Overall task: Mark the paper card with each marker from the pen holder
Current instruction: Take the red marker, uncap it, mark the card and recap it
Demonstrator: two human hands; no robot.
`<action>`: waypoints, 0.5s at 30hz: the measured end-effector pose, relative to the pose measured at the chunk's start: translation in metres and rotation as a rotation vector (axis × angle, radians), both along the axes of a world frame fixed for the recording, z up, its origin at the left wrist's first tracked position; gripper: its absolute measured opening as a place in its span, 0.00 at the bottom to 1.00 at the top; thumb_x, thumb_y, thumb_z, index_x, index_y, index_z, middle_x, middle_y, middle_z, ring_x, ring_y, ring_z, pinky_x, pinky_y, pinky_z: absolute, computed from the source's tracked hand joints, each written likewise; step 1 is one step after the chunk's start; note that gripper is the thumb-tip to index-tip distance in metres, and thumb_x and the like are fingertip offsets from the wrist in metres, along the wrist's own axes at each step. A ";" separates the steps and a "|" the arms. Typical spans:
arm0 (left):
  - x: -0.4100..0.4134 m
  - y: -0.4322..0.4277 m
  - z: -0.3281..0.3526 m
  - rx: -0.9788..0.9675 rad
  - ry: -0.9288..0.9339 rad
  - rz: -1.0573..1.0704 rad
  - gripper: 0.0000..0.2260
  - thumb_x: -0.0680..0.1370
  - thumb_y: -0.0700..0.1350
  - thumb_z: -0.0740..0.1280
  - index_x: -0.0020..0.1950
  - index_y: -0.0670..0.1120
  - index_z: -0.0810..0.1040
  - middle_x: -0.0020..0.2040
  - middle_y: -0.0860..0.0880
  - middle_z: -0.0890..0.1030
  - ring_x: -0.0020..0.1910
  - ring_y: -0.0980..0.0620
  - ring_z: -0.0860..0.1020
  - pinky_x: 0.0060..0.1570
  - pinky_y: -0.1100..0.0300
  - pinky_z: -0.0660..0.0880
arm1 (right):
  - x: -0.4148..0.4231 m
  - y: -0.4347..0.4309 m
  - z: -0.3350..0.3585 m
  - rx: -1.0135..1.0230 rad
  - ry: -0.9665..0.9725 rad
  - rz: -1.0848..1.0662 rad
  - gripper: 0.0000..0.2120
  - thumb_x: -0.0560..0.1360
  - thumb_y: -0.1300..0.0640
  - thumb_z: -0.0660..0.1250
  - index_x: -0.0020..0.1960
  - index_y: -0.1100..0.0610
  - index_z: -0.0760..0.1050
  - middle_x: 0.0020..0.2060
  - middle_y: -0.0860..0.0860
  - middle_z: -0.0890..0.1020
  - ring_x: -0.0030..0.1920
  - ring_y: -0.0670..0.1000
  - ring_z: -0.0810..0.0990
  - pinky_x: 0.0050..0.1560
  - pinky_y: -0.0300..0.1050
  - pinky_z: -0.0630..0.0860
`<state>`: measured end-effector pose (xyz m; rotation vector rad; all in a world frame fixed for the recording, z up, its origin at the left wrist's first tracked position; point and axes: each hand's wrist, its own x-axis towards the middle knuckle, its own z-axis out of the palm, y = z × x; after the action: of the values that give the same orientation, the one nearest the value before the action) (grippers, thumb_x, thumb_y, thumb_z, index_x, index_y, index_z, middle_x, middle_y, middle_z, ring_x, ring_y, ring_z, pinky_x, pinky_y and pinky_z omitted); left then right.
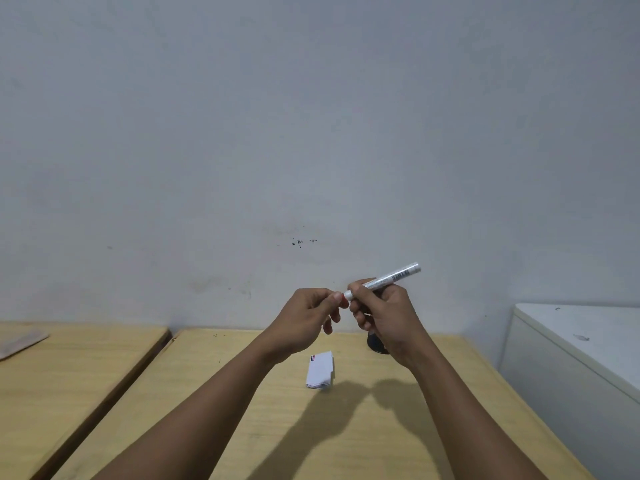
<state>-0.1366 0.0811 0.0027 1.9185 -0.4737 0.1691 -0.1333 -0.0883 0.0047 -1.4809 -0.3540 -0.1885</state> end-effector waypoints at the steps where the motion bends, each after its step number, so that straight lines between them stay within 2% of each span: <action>1: -0.001 -0.001 0.002 -0.011 -0.006 0.000 0.16 0.84 0.50 0.59 0.44 0.46 0.80 0.36 0.50 0.78 0.32 0.54 0.74 0.33 0.67 0.69 | -0.001 0.000 0.001 -0.009 -0.005 0.012 0.11 0.80 0.56 0.68 0.46 0.64 0.82 0.32 0.54 0.78 0.28 0.47 0.72 0.27 0.37 0.68; 3: -0.003 -0.004 0.002 -0.036 -0.008 -0.007 0.20 0.85 0.52 0.55 0.41 0.43 0.77 0.33 0.49 0.75 0.31 0.53 0.72 0.32 0.67 0.68 | -0.002 0.000 0.003 -0.021 -0.014 0.040 0.11 0.80 0.55 0.67 0.45 0.61 0.83 0.31 0.53 0.77 0.28 0.47 0.71 0.28 0.37 0.67; 5: -0.004 -0.006 0.001 -0.050 0.012 -0.018 0.22 0.85 0.55 0.53 0.38 0.43 0.73 0.32 0.48 0.74 0.30 0.51 0.70 0.33 0.63 0.67 | -0.003 0.001 0.004 -0.033 -0.024 0.046 0.12 0.81 0.54 0.67 0.44 0.61 0.83 0.31 0.53 0.77 0.28 0.47 0.71 0.29 0.37 0.67; 11: -0.001 -0.006 0.004 -0.233 0.256 -0.087 0.22 0.83 0.58 0.57 0.33 0.47 0.67 0.28 0.51 0.68 0.28 0.51 0.64 0.32 0.59 0.62 | 0.000 0.004 -0.001 0.002 -0.046 0.026 0.13 0.80 0.53 0.67 0.47 0.63 0.82 0.31 0.52 0.75 0.29 0.46 0.70 0.31 0.38 0.68; 13: 0.000 -0.008 0.005 -0.214 0.180 -0.076 0.21 0.83 0.56 0.58 0.34 0.46 0.69 0.29 0.50 0.69 0.29 0.51 0.64 0.33 0.59 0.62 | 0.002 0.005 -0.003 0.048 -0.040 0.023 0.13 0.80 0.54 0.68 0.46 0.63 0.81 0.29 0.50 0.73 0.27 0.46 0.67 0.28 0.37 0.66; 15: 0.002 -0.009 0.003 -0.083 0.026 -0.006 0.21 0.84 0.55 0.58 0.34 0.45 0.69 0.30 0.49 0.69 0.30 0.50 0.63 0.32 0.59 0.62 | 0.002 0.008 -0.006 0.086 -0.011 -0.007 0.14 0.80 0.53 0.67 0.41 0.61 0.79 0.26 0.48 0.68 0.25 0.47 0.62 0.25 0.35 0.62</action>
<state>-0.1346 0.0717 0.0061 1.8358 -0.4484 0.1575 -0.1310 -0.0799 -0.0014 -1.3967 -0.3450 -0.2149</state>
